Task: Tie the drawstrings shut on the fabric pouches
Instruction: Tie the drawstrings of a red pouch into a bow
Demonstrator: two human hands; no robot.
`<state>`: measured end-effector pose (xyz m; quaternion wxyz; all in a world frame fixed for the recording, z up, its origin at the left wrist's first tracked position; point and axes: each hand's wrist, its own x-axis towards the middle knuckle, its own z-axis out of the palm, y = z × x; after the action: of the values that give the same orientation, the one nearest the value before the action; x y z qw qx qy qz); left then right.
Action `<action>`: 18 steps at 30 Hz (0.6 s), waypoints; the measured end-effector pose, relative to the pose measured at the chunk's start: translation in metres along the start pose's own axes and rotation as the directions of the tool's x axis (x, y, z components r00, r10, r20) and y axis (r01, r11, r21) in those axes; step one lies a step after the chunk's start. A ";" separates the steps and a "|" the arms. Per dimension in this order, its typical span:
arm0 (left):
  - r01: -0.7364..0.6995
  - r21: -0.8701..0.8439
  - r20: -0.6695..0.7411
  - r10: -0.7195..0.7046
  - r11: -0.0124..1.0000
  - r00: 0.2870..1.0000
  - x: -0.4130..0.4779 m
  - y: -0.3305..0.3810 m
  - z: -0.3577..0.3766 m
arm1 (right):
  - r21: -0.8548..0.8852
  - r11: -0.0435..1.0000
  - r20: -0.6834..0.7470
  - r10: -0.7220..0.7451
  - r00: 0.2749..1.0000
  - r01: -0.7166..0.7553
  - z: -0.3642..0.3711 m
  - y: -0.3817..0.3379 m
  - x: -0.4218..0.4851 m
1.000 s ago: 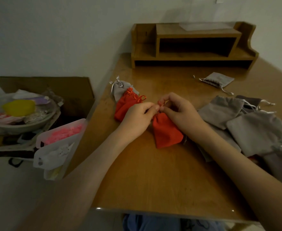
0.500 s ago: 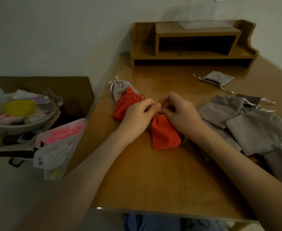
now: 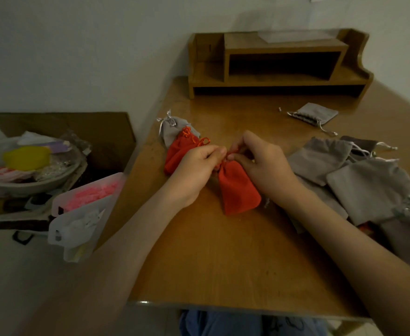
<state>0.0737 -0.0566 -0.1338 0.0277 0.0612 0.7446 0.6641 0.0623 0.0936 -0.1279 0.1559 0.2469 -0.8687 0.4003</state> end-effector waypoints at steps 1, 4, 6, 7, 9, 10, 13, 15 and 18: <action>0.022 -0.040 0.010 -0.022 0.999 1.000 0.001 0.001 0.000 | 0.015 1.000 -0.004 -0.010 1.000 0.010 0.000 -0.001 0.000; 0.034 -0.082 0.000 -0.034 0.996 0.999 0.002 0.003 -0.001 | 0.159 0.982 -0.008 0.104 0.994 -0.102 0.001 -0.004 -0.001; -0.006 -0.080 -0.031 0.004 0.997 1.000 0.001 0.002 -0.001 | 0.351 0.890 0.077 0.284 0.956 -0.293 -0.001 -0.008 0.000; -0.039 -0.058 -0.048 0.036 0.998 0.998 0.000 0.003 -0.001 | 0.437 0.810 0.165 0.356 0.920 -0.392 -0.002 -0.009 0.000; -0.114 0.021 -0.075 0.115 0.993 0.991 -0.002 0.003 0.000 | 0.526 0.671 0.338 0.399 0.852 -0.523 -0.004 -0.006 0.001; -0.143 0.057 -0.080 0.147 0.988 0.986 -0.002 0.003 0.001 | 0.542 0.628 0.396 0.395 0.829 -0.558 -0.004 -0.005 0.001; -0.197 0.121 -0.086 0.208 0.973 0.974 -0.004 0.003 0.000 | 0.586 0.556 0.457 0.373 0.807 -0.589 -0.003 -0.007 0.000; -0.240 0.208 -0.112 0.267 0.948 0.957 -0.004 0.004 -0.001 | 0.602 0.552 0.437 0.376 0.817 -0.576 -0.002 -0.008 -0.001; -0.277 0.282 -0.131 0.323 0.919 0.937 -0.005 0.005 0.000 | 0.615 0.569 0.396 0.377 0.837 -0.547 -0.002 -0.009 -0.001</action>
<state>0.0787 -0.0563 -0.1290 -0.1485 0.1194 0.8062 0.5600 0.0683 0.0904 -0.1216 -0.1590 0.0925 -0.6922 0.6979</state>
